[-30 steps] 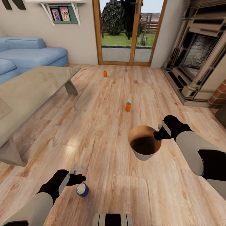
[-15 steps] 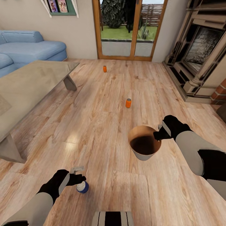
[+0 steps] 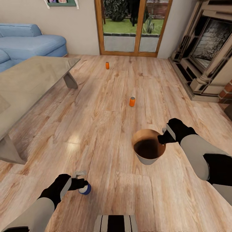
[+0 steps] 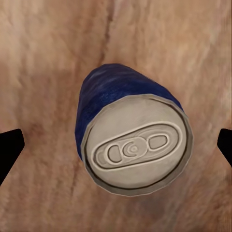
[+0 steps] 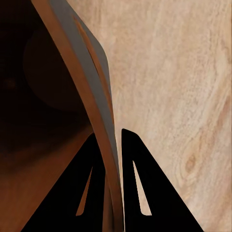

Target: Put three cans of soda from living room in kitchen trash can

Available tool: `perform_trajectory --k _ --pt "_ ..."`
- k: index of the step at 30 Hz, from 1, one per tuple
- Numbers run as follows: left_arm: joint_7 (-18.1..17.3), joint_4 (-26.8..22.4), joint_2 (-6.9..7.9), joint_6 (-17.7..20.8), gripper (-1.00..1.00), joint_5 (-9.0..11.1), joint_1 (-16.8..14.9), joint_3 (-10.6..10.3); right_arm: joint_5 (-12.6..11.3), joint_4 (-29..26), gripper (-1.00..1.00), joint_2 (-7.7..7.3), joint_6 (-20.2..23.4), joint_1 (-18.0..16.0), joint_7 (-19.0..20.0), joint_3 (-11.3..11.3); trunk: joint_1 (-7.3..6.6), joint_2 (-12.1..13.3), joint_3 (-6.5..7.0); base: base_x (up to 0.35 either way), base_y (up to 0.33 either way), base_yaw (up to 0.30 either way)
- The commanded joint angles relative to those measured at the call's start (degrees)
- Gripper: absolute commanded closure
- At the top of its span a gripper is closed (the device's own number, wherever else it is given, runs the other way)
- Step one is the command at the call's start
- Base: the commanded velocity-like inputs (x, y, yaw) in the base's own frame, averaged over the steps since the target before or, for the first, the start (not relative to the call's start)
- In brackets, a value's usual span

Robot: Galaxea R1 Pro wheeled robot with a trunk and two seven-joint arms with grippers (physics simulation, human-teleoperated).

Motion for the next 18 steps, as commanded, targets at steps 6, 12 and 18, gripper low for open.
perform_trajectory --k 6,12,18 --pt "0.0 0.0 0.00 0.0 -1.00 0.0 0.0 0.0 -0.8 0.0 1.00 0.01 0.0 0.0 0.2 0.0 0.01 0.0 -0.73 0.000 0.000 0.000" --pt "0.0 0.0 -0.02 0.0 -1.00 0.0 0.0 0.0 -0.8 0.0 1.00 0.01 0.0 0.0 0.2 0.0 0.01 0.0 -1.07 0.000 0.000 0.000" --pt "0.0 0.0 -0.08 -0.1 -1.00 0.0 0.0 0.0 -0.8 0.0 1.00 0.01 0.0 0.0 0.1 0.0 0.01 0.0 -1.13 0.000 0.000 0.000"
